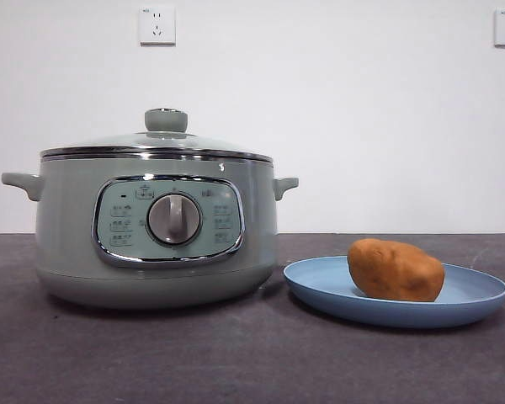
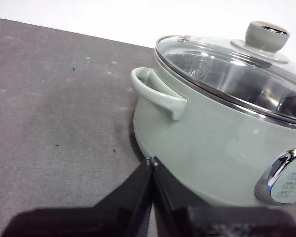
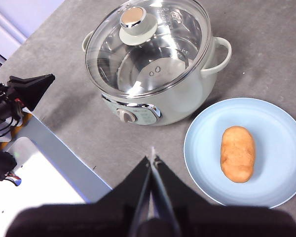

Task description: Take the potato out from the steamer,put the potato on the plate,close the lid

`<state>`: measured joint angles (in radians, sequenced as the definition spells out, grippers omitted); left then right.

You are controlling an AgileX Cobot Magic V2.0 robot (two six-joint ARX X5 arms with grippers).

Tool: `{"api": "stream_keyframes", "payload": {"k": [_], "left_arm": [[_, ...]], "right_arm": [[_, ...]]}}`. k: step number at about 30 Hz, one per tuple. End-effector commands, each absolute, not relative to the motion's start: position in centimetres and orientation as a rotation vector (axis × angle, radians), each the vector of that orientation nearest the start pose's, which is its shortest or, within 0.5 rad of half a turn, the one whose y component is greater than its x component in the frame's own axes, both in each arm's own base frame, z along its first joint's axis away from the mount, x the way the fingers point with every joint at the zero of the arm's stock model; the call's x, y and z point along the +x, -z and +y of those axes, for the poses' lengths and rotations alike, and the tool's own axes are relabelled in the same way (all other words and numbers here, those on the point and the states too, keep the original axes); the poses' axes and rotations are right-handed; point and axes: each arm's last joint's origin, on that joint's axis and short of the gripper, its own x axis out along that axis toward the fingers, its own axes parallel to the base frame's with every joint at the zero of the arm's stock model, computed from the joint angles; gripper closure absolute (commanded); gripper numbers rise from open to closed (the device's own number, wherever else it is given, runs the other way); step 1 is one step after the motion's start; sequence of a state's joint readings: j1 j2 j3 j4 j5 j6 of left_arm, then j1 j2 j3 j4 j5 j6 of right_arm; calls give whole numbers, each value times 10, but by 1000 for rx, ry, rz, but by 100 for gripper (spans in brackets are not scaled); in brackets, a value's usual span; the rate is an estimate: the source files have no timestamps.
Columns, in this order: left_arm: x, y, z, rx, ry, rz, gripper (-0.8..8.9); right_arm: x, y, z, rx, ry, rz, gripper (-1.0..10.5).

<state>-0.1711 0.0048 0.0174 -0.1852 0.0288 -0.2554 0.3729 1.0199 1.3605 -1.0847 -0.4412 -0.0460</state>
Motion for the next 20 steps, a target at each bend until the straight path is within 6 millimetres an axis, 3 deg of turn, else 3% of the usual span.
{"api": "stream_keyframes", "payload": {"k": [1,7,10,14,17,20], "left_arm": [[95,-147,-17,-245,170,206,817],[95,-147,-17,-245,170,206,817],[95,-147,-17,-245,170,206,817],[95,-147,-17,-245,170,206,817],[95,-147,-17,-245,170,206,817],[95,-147,-17,-245,170,206,817]], "right_arm": [[145,-405,70,-23,-794,734,946],[149,-408,69,-78,-743,666,946],[151,-411,57,-179,-666,599,946],[155,-413,37,-137,-559,498,946],[154,-406,24,-98,-551,401,946],[154,-384,14,-91,-477,302,946]]}}
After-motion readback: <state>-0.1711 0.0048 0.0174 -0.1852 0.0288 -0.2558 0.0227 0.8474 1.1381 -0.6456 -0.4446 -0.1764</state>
